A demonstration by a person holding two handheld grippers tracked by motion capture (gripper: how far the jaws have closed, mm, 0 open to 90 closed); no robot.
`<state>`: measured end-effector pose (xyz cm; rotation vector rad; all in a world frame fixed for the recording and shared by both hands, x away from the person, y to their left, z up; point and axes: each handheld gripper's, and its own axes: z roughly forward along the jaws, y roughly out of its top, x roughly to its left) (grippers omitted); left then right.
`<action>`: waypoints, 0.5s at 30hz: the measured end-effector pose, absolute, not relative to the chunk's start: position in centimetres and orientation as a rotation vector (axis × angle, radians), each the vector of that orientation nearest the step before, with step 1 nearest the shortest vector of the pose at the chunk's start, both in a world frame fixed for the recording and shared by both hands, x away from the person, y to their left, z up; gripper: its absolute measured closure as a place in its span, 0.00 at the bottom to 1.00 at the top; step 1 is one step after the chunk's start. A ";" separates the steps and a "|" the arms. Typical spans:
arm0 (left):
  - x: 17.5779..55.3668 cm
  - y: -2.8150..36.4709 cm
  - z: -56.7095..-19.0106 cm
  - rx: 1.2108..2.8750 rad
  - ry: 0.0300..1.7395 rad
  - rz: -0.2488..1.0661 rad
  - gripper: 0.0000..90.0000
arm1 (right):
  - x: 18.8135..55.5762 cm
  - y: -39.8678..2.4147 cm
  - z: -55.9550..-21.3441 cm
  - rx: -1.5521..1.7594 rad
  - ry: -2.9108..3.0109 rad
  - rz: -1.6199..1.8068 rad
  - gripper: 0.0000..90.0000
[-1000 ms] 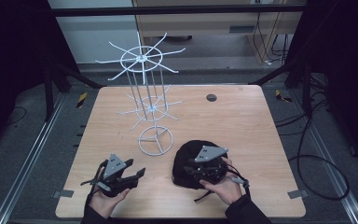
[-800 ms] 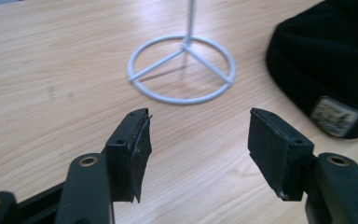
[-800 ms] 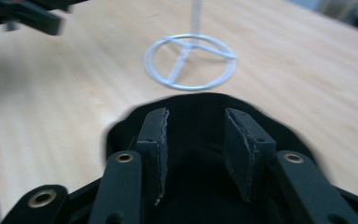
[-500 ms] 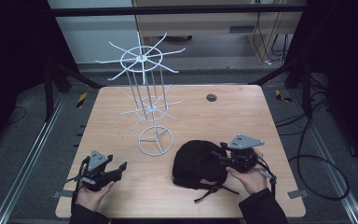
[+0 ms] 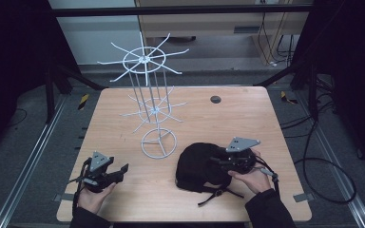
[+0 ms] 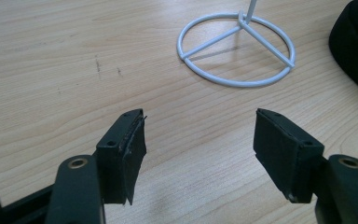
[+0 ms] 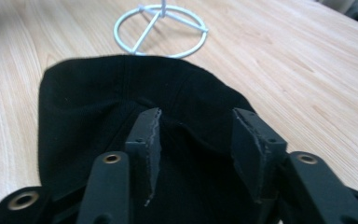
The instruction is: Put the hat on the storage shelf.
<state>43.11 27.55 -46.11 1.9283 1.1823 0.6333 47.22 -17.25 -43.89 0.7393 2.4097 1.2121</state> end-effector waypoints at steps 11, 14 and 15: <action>43.2 27.6 -46.2 1.943 1.175 0.630 0.38 | 47.7 -15.8 -45.3 0.644 2.578 1.053 0.76; 43.2 27.5 -46.2 1.944 1.174 0.629 0.38 | 47.4 -15.9 -45.1 0.644 2.616 1.011 0.83; 43.2 27.5 -46.2 1.944 1.174 0.629 0.38 | 47.4 -15.9 -45.1 0.641 2.621 1.004 0.86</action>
